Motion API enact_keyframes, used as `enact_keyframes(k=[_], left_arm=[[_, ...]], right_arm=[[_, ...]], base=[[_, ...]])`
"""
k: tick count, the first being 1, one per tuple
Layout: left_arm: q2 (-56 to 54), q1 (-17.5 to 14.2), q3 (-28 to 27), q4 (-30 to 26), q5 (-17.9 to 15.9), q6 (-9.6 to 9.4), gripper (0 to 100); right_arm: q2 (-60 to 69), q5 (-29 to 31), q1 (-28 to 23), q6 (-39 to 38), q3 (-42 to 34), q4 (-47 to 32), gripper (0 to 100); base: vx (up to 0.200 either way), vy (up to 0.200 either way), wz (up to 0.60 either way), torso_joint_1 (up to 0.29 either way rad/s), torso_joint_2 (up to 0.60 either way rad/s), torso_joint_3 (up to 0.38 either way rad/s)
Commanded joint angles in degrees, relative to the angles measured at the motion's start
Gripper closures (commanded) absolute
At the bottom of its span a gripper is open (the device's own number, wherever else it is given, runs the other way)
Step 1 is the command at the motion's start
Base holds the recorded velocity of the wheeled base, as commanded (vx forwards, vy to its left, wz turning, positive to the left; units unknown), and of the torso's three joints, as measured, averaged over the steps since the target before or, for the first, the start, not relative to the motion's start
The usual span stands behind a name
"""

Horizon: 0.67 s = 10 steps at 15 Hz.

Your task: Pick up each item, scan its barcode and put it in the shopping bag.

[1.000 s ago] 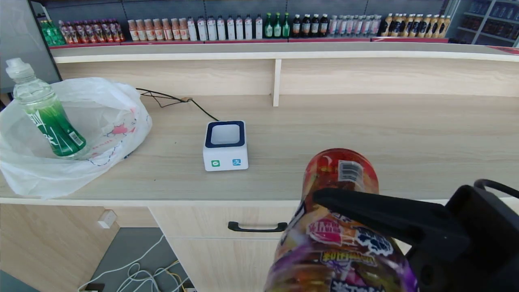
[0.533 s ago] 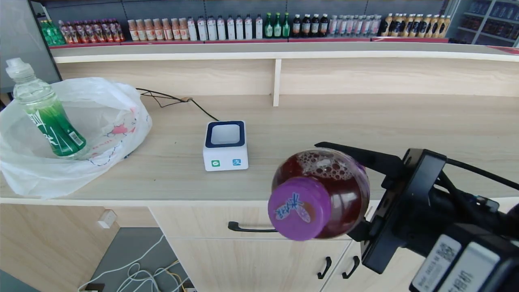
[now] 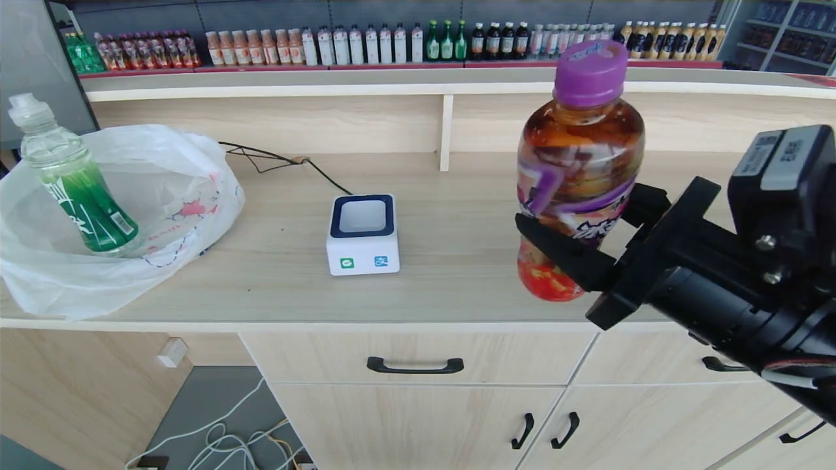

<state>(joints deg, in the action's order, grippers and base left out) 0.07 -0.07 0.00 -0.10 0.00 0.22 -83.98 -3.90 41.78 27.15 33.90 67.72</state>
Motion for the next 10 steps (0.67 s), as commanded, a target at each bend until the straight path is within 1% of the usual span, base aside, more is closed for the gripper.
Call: enact_keyframes(k=[1, 3, 5, 6, 8, 10], left_arm=[[0.0, 0.0, 0.0, 0.0, 0.0, 0.04, 0], [0.0, 0.0, 0.0, 0.0, 0.0, 0.04, 0], [0.0, 0.0, 0.0, 0.0, 0.0, 0.04, 0], [0.0, 0.0, 0.0, 0.0, 0.0, 0.04, 0], [0.0, 0.0, 0.0, 0.0, 0.0, 0.04, 0], [0.0, 0.0, 0.0, 0.0, 0.0, 0.04, 0]], right_arm=[[0.5, 0.4, -1.9, -5.4, -1.1, 2.6, 100], [1.1, 0.5, -3.9, -12.7, -2.3, 5.0, 100], [0.1, 1.9, -8.6, -16.6, -3.1, 8.4, 100], [0.0, 2.9, -10.0, -19.1, -4.8, 10.9, 100], [0.7, 6.5, -9.9, -20.6, -7.7, 12.2, 100], [2.6, 7.2, -9.9, -20.7, -11.7, 13.2, 100]], base=[[0.000, 0.000, 0.00, 0.000, 0.00, 0.000], [0.000, 0.000, 0.00, 0.000, 0.00, 0.000], [0.000, 0.000, 0.00, 0.000, 0.00, 0.000], [0.000, 0.000, 0.00, 0.000, 0.00, 0.000], [0.000, 0.000, 0.00, 0.000, 0.00, 0.000], [0.000, 0.000, 0.00, 0.000, 0.00, 0.000]])
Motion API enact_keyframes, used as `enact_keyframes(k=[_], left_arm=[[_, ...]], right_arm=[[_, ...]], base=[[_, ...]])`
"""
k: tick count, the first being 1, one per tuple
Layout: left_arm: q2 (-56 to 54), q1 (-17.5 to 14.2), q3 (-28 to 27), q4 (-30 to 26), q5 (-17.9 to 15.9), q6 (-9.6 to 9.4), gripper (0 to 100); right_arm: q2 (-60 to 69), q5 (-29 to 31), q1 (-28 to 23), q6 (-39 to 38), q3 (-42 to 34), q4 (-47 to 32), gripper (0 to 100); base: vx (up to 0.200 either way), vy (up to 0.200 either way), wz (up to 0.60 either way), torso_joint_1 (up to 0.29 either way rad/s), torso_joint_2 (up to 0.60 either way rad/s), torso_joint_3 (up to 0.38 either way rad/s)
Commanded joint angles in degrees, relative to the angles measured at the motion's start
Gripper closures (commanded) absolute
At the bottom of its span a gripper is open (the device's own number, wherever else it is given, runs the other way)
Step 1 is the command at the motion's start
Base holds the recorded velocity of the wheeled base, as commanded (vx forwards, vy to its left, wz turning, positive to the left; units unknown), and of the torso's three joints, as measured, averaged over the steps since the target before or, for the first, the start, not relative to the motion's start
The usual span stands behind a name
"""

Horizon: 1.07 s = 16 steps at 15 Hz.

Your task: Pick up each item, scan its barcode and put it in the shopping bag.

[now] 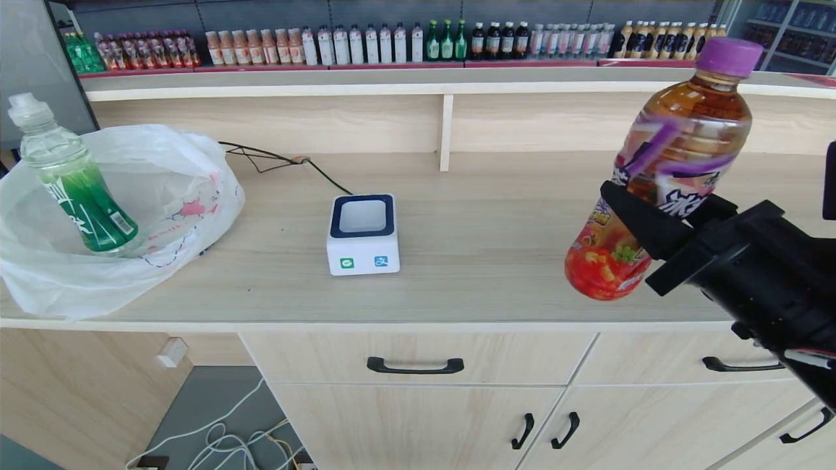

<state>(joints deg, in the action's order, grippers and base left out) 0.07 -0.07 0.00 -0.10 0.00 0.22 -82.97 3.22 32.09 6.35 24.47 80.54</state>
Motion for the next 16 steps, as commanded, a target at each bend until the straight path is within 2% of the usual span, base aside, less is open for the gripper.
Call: enact_keyframes(k=[1, 4, 6, 9, 16], left_arm=[[0.0, 0.0, 0.0, 0.0, 0.0, 0.04, 0], [0.0, 0.0, 0.0, 0.0, 0.0, -0.04, 0], [0.0, 0.1, 0.0, 0.0, 0.0, 0.04, 0], [0.0, 0.0, 0.0, 0.0, 0.0, 0.04, 0], [0.0, 0.0, 0.0, 0.0, 0.0, 0.40, 0]], right_arm=[[2.2, 0.1, -0.4, 0.0, -3.6, 0.9, 100], [2.3, 0.1, -1.1, -2.2, -2.1, 2.3, 100], [1.7, -0.1, -4.8, -2.4, -0.7, 3.2, 100], [0.1, -0.3, -5.3, -2.4, 1.2, 3.7, 100], [3.2, -1.4, -5.1, -2.6, -1.5, 5.1, 100]], base=[[0.000, 0.000, 0.00, 0.000, 0.00, 0.000], [0.000, 0.000, 0.00, 0.000, 0.00, 0.000], [0.000, 0.000, 0.00, 0.000, 0.00, 0.000], [0.000, 0.000, 0.00, 0.000, 0.00, 0.000], [0.000, 0.200, 0.00, 0.004, 0.00, 0.001]])
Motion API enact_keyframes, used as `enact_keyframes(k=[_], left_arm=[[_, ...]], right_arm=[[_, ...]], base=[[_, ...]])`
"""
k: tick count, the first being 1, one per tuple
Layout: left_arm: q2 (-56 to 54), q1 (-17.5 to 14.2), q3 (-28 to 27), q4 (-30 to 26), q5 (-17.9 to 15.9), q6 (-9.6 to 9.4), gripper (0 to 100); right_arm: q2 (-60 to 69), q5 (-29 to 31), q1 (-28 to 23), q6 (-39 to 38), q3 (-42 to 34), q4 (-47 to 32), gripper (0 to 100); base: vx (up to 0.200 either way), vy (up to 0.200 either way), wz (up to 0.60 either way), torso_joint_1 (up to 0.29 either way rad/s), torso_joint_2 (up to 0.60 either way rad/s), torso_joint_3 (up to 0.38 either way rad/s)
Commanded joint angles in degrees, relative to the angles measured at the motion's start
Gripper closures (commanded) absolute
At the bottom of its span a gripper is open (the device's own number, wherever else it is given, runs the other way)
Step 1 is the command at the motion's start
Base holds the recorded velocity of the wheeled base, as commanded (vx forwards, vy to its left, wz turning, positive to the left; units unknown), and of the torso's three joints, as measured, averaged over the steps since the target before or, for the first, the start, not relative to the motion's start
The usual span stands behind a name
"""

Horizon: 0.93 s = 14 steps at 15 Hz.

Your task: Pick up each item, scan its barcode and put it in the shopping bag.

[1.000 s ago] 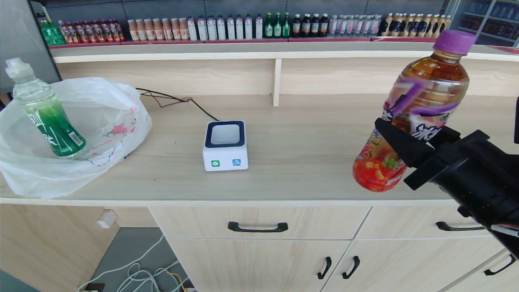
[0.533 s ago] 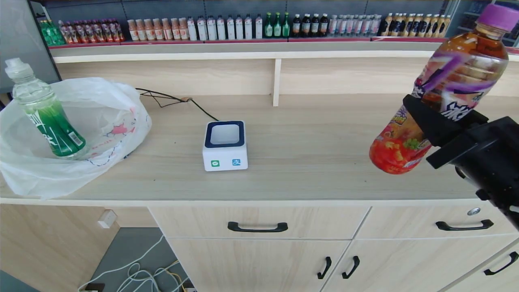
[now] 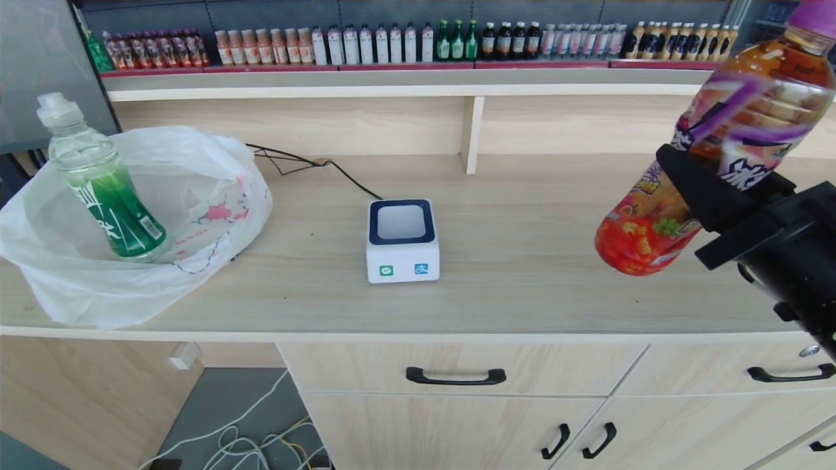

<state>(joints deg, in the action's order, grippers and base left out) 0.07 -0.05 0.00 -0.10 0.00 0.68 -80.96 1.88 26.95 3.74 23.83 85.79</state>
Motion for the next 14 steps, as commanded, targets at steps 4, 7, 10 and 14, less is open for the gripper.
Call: enact_keyframes(k=[4, 7, 10, 14], left_arm=[[0.0, 0.0, 0.0, 0.0, 0.0, 0.28, 0], [0.0, 0.0, 0.0, 0.0, 0.0, 0.28, 0], [0.0, 0.0, 0.0, 0.0, 0.0, 0.20, 0], [0.0, 0.0, 0.0, 0.0, 0.0, 0.20, 0]], right_arm=[[1.7, -0.5, -0.1, 0.1, -0.3, -0.2, 100], [1.3, -0.5, -0.2, 0.0, 1.0, -0.2, 100], [0.8, -0.8, -0.2, 0.0, 1.5, -0.1, 100], [-1.0, -1.4, -0.1, -0.1, 3.0, 0.0, 100]], base=[[0.000, 0.200, 0.00, -0.005, 0.01, 0.002], [0.000, 0.200, 0.00, 0.004, 0.00, 0.002], [0.000, 0.200, 0.00, 0.007, 0.01, 0.002], [0.000, 0.200, 0.00, 0.001, 0.00, 0.005]])
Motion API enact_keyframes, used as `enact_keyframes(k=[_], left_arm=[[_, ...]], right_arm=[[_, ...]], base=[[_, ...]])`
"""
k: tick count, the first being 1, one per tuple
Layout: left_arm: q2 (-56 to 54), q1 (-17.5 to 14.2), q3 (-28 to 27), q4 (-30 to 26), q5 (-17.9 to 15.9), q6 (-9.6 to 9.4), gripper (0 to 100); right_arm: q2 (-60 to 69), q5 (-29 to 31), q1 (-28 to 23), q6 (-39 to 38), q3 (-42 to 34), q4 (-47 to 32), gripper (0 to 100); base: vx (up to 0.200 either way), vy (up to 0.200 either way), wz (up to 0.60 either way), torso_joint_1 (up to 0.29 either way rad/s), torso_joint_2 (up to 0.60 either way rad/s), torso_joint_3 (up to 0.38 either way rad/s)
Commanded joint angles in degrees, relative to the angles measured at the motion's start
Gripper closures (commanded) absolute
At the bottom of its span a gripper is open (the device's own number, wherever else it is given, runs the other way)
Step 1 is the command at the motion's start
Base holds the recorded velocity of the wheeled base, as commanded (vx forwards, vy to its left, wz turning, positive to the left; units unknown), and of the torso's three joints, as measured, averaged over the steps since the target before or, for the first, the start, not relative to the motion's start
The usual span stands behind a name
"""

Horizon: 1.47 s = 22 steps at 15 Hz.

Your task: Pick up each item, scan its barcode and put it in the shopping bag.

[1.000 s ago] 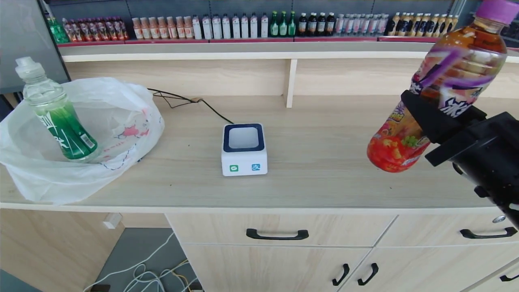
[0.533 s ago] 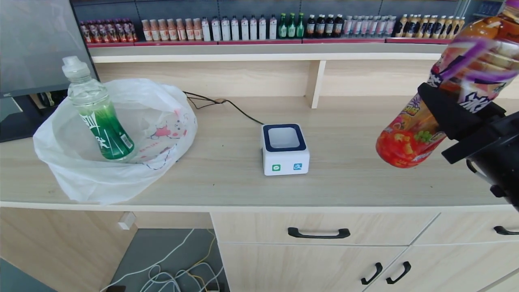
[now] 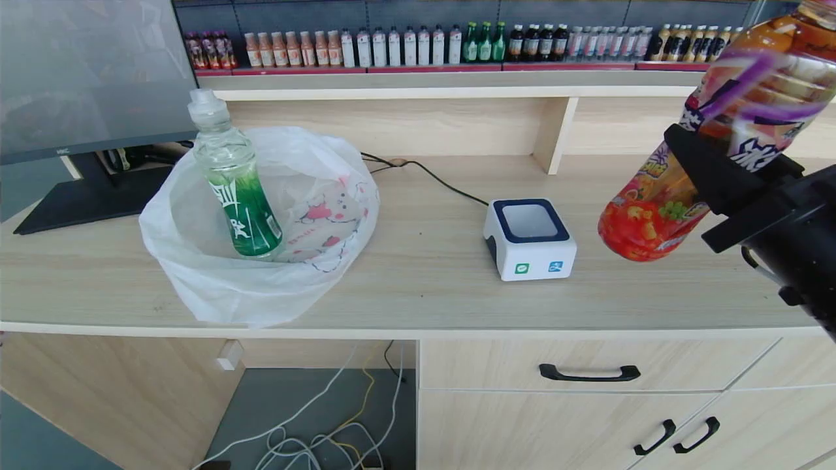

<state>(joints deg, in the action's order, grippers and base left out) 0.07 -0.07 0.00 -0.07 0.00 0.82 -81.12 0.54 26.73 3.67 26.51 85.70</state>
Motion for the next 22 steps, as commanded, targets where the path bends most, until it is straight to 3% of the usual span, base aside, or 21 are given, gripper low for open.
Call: enact_keyframes(k=[1, 8, 15, 17, 18, 22], left_arm=[[0.0, 0.0, 0.0, 0.0, 0.0, -0.20, 0], [0.0, 0.0, 0.0, 0.0, 0.0, -0.29, 0], [0.0, 0.0, 0.0, 0.0, 0.0, -0.29, 0], [0.0, 0.0, 0.0, 0.0, 0.0, -0.29, 0], [0.0, 0.0, 0.0, 0.0, 0.0, -0.38, 0], [0.0, 0.0, 0.0, 0.0, 0.0, -0.29, 0]], right_arm=[[-0.9, 0.0, 0.1, 0.0, 0.7, 0.1, 100], [-5.8, 0.2, 0.1, -1.2, 5.9, 0.8, 100], [-14.2, 1.0, 0.2, -6.0, 16.6, 1.6, 100], [-17.8, 6.8, -2.6, -8.0, 19.9, 1.3, 100], [-19.5, 7.3, -1.7, -8.1, 24.1, 0.3, 100], [-22.2, 9.5, 3.7, -12.5, 26.8, -3.1, 100]], base=[[0.000, 0.000, 0.00, 0.000, 0.00, 0.000], [0.000, 0.000, 0.00, 0.000, 0.00, 0.000], [0.000, 0.000, 0.00, 0.000, 0.00, 0.000], [0.000, 0.000, 0.00, 0.000, 0.00, 0.000], [0.000, 0.000, 0.00, 0.000, 0.00, 0.000], [0.000, 0.000, 0.00, 0.000, 0.00, 0.000]])
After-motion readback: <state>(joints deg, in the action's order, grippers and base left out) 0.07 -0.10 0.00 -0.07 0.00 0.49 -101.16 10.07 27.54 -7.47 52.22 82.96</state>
